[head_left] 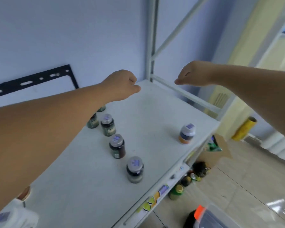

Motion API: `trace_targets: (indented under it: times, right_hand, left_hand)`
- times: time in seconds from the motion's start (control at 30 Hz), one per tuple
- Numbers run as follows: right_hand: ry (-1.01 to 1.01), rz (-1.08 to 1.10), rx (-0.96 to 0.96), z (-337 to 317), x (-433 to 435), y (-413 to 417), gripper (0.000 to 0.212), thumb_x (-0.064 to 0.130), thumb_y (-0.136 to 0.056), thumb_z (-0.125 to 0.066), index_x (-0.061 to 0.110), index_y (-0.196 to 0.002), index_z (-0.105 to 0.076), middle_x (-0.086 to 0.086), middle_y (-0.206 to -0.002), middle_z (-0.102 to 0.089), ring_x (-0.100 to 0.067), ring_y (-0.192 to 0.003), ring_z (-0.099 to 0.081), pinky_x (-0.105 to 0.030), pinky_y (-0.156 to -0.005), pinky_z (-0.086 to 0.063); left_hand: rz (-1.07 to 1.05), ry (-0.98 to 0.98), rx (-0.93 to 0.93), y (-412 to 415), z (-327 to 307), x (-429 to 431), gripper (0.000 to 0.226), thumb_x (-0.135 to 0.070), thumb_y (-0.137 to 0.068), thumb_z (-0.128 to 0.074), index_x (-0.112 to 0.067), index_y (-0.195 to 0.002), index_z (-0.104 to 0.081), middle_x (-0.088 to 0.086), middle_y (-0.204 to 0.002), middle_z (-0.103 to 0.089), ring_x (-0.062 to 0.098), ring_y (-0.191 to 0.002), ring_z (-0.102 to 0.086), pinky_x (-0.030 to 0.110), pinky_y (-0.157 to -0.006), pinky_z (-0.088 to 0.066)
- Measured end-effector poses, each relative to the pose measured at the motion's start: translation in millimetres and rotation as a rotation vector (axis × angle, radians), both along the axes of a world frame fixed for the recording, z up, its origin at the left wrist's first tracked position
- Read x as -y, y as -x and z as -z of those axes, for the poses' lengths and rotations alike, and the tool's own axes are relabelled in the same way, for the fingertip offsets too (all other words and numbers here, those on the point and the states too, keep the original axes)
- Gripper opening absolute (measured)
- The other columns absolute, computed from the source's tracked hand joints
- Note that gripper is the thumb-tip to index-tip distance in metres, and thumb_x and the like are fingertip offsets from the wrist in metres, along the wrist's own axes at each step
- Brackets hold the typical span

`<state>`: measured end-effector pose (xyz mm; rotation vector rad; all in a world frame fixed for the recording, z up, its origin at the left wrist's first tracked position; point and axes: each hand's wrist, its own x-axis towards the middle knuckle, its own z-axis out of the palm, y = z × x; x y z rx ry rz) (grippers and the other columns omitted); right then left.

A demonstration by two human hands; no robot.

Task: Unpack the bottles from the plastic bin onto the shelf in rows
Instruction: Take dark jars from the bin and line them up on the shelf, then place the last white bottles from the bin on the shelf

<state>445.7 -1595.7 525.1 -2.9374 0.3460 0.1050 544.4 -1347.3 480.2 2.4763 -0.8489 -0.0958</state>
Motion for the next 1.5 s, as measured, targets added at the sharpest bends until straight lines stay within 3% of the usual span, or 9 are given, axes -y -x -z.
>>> trace_targets:
  times: [0.2, 0.33, 0.47, 0.63, 0.8, 1.17, 1.27, 1.37, 1.5]
  right_hand:
    - [-0.015, 0.120, -0.082, -17.9, 63.7, 93.3, 0.042, 0.042, -0.094, -0.063, 0.002, -0.105, -0.074, -0.015, -0.103, -0.074, -0.033, -0.097, -0.069, -0.040, -0.092, -0.052]
    - [-0.008, 0.173, -0.161, -11.4, 100.8, 147.5, 0.046, 0.041, -0.097, -0.058, -0.002, -0.105, -0.073, -0.017, -0.102, -0.075, -0.032, -0.095, -0.070, -0.037, -0.087, -0.053]
    - [-0.043, 0.255, -0.200, 10.6, 151.6, 207.1, 0.042, 0.043, -0.092, -0.065, 0.003, -0.103, -0.074, -0.010, -0.100, -0.075, -0.027, -0.094, -0.071, -0.019, -0.068, -0.045]
    - [-0.075, 0.352, -0.274, 53.5, 211.6, 280.0, 0.039, 0.044, -0.088, -0.069, 0.007, -0.099, -0.076, -0.009, -0.097, -0.075, -0.028, -0.094, -0.070, -0.040, -0.088, -0.054]
    - [-0.126, 0.402, -0.363, 109.9, 252.4, 332.1, 0.042, 0.042, -0.091, -0.064, 0.002, -0.098, -0.074, -0.015, -0.099, -0.075, -0.031, -0.095, -0.070, -0.038, -0.088, -0.053]
    - [-0.521, 0.625, -0.636, 328.1, 263.7, 415.5, 0.041, 0.040, -0.089, -0.070, 0.001, -0.102, -0.074, -0.012, -0.102, -0.074, -0.029, -0.099, -0.069, -0.033, -0.090, -0.052]
    - [-0.587, 0.678, -0.665, 393.6, 257.3, 430.3, 0.045, 0.042, -0.092, -0.066, 0.000, -0.106, -0.072, -0.011, -0.110, -0.068, -0.029, -0.101, -0.064, -0.034, -0.093, -0.051]
    - [-0.642, 0.719, -0.679, 457.5, 242.5, 433.2, 0.039, 0.041, -0.091, -0.066, 0.002, -0.088, -0.069, -0.013, -0.098, -0.067, -0.030, -0.090, -0.062, -0.033, -0.085, -0.052]
    - [-0.703, 0.727, -0.723, 539.6, 211.8, 427.1, 0.033, 0.033, -0.088, -0.065, 0.013, -0.065, -0.053, -0.008, -0.075, -0.058, -0.029, -0.077, -0.055, -0.027, -0.063, -0.042]
  left_hand:
    - [0.200, -0.037, 0.029, 67.4, -11.9, 81.9, 0.042, -0.040, -0.090, -0.069, -0.018, -0.125, -0.064, -0.006, -0.124, -0.064, 0.016, -0.112, -0.061, 0.032, -0.098, -0.048]
    - [0.294, -0.075, 0.015, 102.3, -16.9, 141.6, 0.030, -0.034, -0.088, -0.071, -0.020, -0.115, -0.071, -0.004, -0.113, -0.071, 0.017, -0.102, -0.066, 0.032, -0.093, -0.052]
    - [0.403, -0.141, -0.006, 145.3, -3.8, 211.0, 0.036, -0.034, -0.087, -0.073, -0.023, -0.120, -0.070, -0.007, -0.110, -0.071, 0.013, -0.099, -0.066, 0.027, -0.088, -0.050]
    - [0.525, -0.242, -0.033, 198.7, 28.8, 282.9, 0.040, -0.041, -0.085, -0.074, -0.023, -0.121, -0.070, -0.011, -0.105, -0.066, 0.009, -0.098, -0.063, 0.024, -0.084, -0.044]
    - [0.644, -0.381, -0.103, 239.8, 77.4, 335.4, 0.039, -0.040, -0.086, -0.073, -0.022, -0.121, -0.069, -0.008, -0.111, -0.070, 0.011, -0.099, -0.065, 0.032, -0.090, -0.053]
    - [0.762, -0.734, -0.410, 286.5, 294.7, 387.0, 0.034, -0.035, -0.083, -0.078, -0.016, -0.110, -0.074, -0.001, -0.111, -0.073, 0.016, -0.104, -0.067, 0.024, -0.087, -0.049]
    - [0.783, -0.835, -0.482, 293.7, 374.0, 386.8, 0.034, -0.036, -0.083, -0.075, -0.006, -0.097, -0.073, 0.010, -0.106, -0.075, 0.022, -0.099, -0.070, 0.033, -0.086, -0.055]
    - [0.811, -0.914, -0.541, 301.9, 444.3, 381.2, 0.029, -0.034, -0.082, -0.074, -0.005, -0.085, -0.070, 0.015, -0.088, -0.071, 0.027, -0.082, -0.067, 0.043, -0.085, -0.057]
    - [0.854, -0.971, -0.592, 314.9, 526.6, 370.2, 0.026, -0.031, -0.081, -0.072, -0.019, -0.074, -0.049, 0.004, -0.075, -0.044, 0.019, -0.067, -0.042, 0.030, -0.064, -0.037]
